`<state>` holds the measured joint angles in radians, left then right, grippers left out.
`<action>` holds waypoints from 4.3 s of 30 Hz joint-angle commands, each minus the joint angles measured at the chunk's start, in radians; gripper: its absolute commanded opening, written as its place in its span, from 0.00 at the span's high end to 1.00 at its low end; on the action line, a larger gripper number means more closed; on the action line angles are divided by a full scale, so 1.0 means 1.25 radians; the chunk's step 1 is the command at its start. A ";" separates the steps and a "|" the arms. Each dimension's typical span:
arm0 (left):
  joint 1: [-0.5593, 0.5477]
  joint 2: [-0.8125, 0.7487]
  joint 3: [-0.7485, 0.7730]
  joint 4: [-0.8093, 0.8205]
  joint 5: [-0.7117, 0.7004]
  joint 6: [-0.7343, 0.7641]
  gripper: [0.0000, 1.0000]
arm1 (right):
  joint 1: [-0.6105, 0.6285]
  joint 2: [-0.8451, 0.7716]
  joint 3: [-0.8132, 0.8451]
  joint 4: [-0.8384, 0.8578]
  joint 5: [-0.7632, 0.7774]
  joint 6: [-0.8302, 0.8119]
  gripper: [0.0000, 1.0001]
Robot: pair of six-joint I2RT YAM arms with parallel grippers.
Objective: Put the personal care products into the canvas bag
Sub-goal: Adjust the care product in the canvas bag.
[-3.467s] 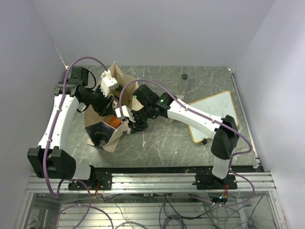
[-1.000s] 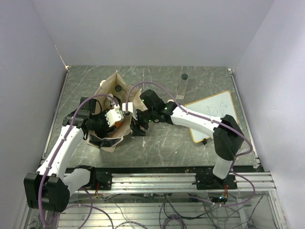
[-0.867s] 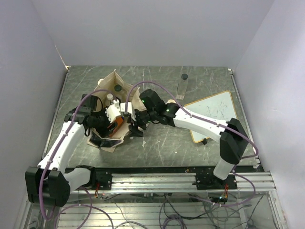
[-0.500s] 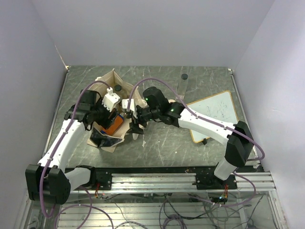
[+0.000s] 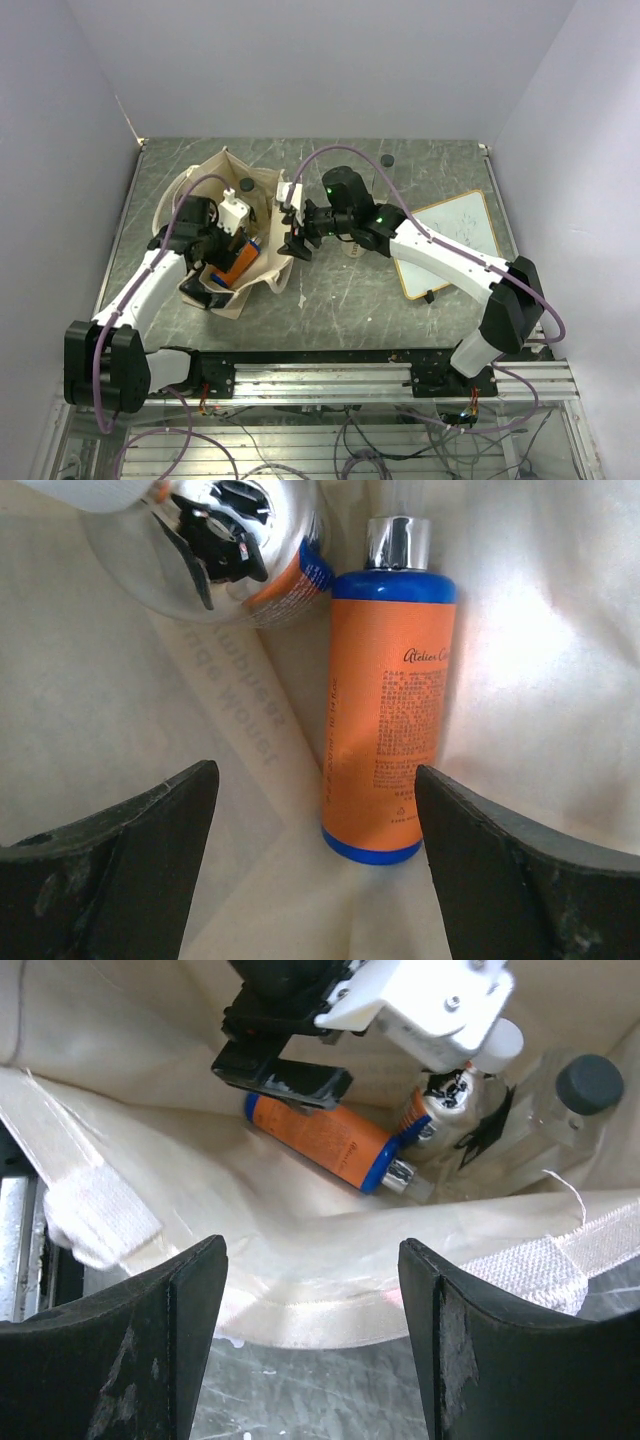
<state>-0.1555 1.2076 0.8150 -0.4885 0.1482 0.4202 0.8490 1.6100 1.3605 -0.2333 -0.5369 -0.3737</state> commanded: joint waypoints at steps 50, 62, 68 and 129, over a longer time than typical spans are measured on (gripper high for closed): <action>-0.101 0.220 -0.009 0.116 -0.048 0.022 0.64 | -0.025 0.027 0.021 -0.043 0.046 -0.038 0.31; -0.101 0.060 0.036 0.045 -0.019 0.017 0.93 | -0.032 0.021 0.053 -0.041 0.066 -0.013 0.31; -0.098 -0.005 0.036 0.021 -0.007 0.016 0.93 | -0.033 0.020 0.061 -0.039 0.074 -0.014 0.31; -0.036 -0.257 0.173 -0.053 0.248 -0.054 0.93 | -0.128 0.267 0.388 0.169 -0.292 0.624 0.43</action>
<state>-0.2119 0.9123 0.9810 -0.6144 0.3763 0.3660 0.7029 1.9274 1.8492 -0.0536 -0.8169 0.4480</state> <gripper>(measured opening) 0.654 0.526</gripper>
